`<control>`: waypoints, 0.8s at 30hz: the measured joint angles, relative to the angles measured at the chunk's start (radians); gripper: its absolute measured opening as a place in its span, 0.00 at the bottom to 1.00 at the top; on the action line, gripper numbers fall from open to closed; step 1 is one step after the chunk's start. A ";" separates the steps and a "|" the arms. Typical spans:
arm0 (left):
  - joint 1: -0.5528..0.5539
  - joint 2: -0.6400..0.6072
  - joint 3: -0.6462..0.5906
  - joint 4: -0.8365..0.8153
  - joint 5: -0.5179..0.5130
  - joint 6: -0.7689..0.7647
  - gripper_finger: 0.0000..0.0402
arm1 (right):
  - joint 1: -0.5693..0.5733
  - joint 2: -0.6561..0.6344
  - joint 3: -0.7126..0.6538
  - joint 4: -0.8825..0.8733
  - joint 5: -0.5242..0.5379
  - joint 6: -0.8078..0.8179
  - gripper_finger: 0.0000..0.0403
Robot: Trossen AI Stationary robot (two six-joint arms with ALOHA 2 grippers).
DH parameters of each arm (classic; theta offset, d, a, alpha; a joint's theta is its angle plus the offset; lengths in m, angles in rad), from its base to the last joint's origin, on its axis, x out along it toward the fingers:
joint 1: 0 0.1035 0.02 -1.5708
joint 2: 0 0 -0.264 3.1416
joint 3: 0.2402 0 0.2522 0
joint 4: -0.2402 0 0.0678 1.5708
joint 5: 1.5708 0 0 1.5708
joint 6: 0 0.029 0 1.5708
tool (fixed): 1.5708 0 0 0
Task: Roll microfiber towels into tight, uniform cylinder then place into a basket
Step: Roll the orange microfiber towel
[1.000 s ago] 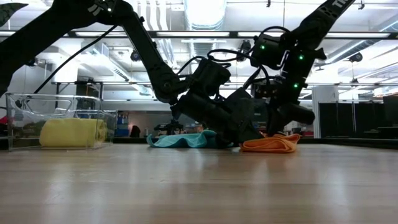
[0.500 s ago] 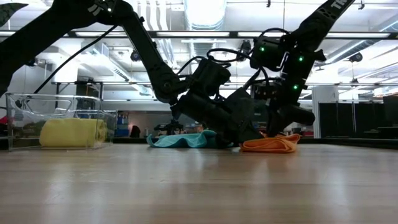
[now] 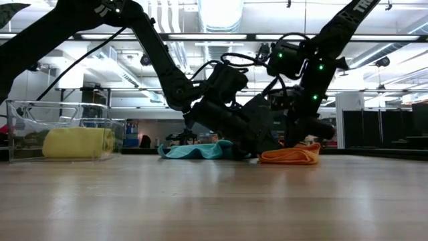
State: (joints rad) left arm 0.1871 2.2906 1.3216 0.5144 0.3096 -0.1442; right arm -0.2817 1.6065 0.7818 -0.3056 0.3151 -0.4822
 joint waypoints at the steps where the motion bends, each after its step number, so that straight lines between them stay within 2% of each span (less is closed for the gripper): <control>1: 0.000 0.000 0.000 0.000 0.000 0.000 0.00 | 0.000 -0.008 0.000 0.001 0.000 0.000 0.08; 6: 0.000 0.000 0.000 0.000 0.000 -0.001 0.00 | 0.000 -0.026 0.000 0.023 -0.006 0.032 0.03; 15: -0.002 0.000 0.000 0.000 0.000 -0.001 0.00 | -0.005 -0.020 0.000 0.108 -0.043 0.094 0.02; 24: -0.002 0.000 0.000 0.000 0.000 -0.001 0.00 | -0.034 -0.001 0.000 0.091 -0.059 0.158 0.02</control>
State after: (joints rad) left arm 0.1852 2.2906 1.3216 0.5144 0.3092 -0.1455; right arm -0.3157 1.6054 0.7815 -0.2150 0.2558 -0.3243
